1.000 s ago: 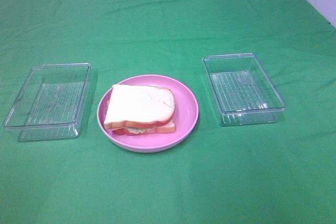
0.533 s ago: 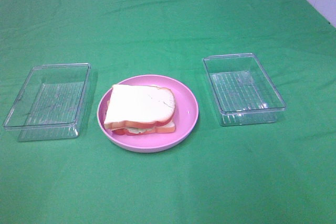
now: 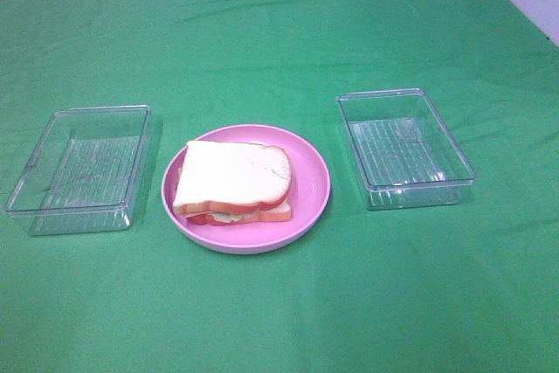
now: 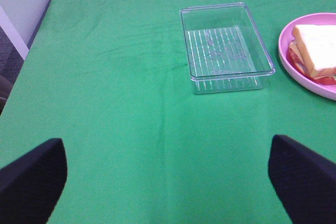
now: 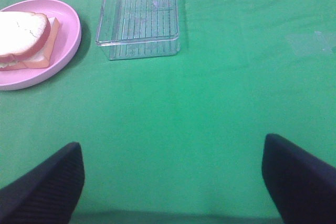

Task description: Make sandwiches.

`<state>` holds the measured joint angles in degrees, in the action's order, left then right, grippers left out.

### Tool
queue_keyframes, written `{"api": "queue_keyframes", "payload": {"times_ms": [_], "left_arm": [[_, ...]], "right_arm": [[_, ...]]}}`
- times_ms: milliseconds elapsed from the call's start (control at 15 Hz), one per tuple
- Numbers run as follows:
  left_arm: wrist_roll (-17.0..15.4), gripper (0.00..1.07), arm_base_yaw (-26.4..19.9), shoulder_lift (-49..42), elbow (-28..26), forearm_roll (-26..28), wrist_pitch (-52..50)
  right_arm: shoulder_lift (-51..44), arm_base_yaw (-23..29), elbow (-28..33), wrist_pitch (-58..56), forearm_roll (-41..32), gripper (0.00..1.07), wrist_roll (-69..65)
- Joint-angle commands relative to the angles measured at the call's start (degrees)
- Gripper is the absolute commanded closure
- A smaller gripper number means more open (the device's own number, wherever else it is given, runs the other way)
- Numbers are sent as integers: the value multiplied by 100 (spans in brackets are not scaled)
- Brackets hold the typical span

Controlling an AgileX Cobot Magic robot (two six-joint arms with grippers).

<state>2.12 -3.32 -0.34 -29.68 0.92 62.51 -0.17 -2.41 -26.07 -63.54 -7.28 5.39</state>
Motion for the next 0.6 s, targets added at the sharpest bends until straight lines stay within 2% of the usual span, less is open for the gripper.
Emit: {"api": "queue_keyframes", "payload": {"times_ms": [67,600], "left_arm": [[-6,9,6,0,17,0,-86],[-6,9,6,0,17,0,-86]], "right_arm": [[-195,0,17,29,-11,20,86],[-189,0,17,29,-34,20,40]]}}
